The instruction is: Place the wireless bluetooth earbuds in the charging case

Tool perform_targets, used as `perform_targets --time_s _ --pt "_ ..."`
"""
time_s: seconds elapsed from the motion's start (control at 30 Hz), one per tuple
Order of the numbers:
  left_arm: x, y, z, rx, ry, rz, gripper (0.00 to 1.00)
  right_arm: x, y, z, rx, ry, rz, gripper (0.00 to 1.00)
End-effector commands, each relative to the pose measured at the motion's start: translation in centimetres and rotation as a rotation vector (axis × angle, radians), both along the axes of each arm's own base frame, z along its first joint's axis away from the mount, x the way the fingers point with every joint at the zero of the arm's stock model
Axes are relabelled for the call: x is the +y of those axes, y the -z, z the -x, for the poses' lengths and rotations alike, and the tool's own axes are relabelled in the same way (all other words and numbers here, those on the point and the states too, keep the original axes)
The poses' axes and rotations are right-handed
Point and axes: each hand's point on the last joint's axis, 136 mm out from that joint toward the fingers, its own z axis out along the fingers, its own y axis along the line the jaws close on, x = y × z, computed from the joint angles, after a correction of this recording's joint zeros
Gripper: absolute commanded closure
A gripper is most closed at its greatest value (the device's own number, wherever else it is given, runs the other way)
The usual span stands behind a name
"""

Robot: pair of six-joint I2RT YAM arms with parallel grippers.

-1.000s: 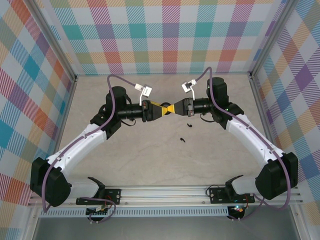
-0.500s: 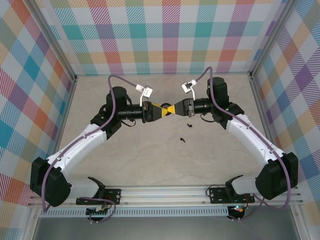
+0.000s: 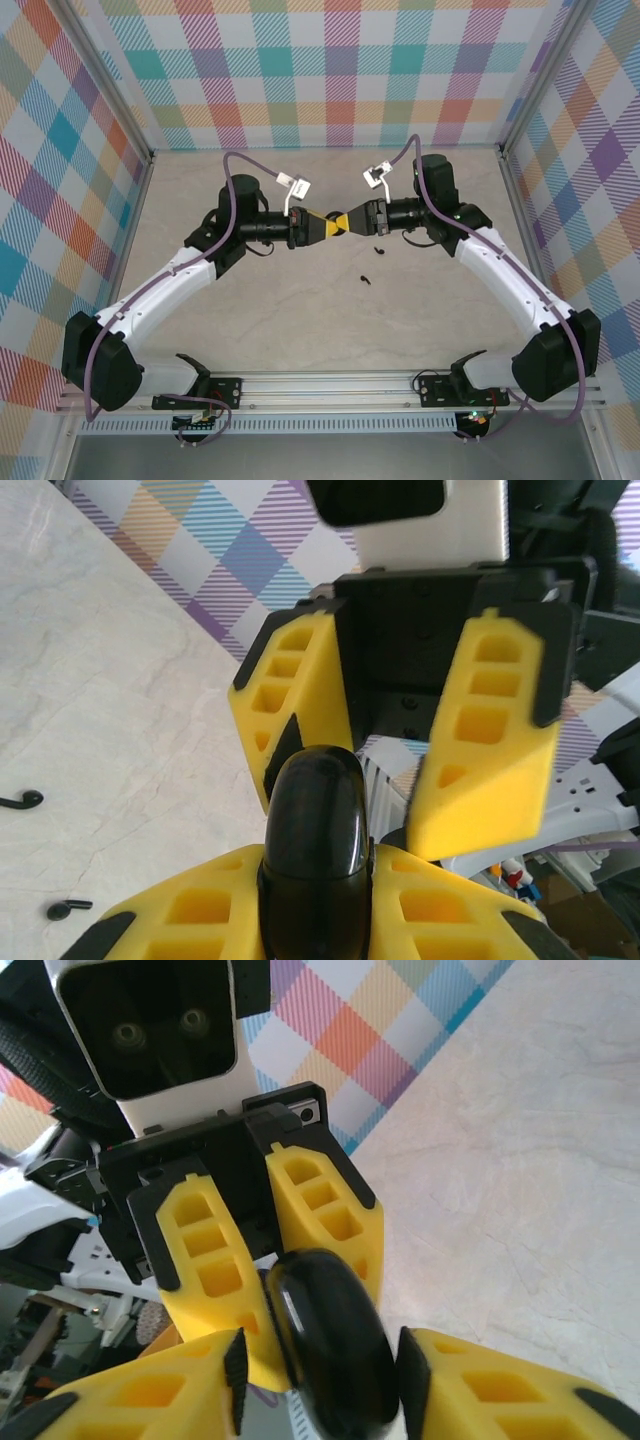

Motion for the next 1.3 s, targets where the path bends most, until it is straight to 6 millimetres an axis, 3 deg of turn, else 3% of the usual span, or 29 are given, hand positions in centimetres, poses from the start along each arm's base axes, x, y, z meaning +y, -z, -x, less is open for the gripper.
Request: perform_targets --time_s 0.0,0.27,0.57,1.0,1.27 --pt "-0.1 -1.1 -0.6 -0.081 -0.036 -0.029 0.91 -0.9 -1.7 0.3 -0.093 0.062 0.045 0.50" --pt "0.6 -1.3 0.3 -0.430 -0.023 -0.032 0.89 -2.5 -2.0 1.1 -0.129 0.119 0.113 0.46" --pt "0.5 -1.4 2.1 -0.628 0.039 -0.037 0.94 -2.3 -1.6 2.2 -0.117 0.086 0.128 0.44" --pt "0.2 -1.7 2.5 -0.660 0.047 -0.041 0.94 -0.7 -0.7 2.8 -0.126 0.032 0.186 0.41" --pt "0.0 -1.9 3.1 -0.663 0.072 -0.025 0.94 -1.0 0.2 2.1 -0.132 0.074 0.236 0.41"
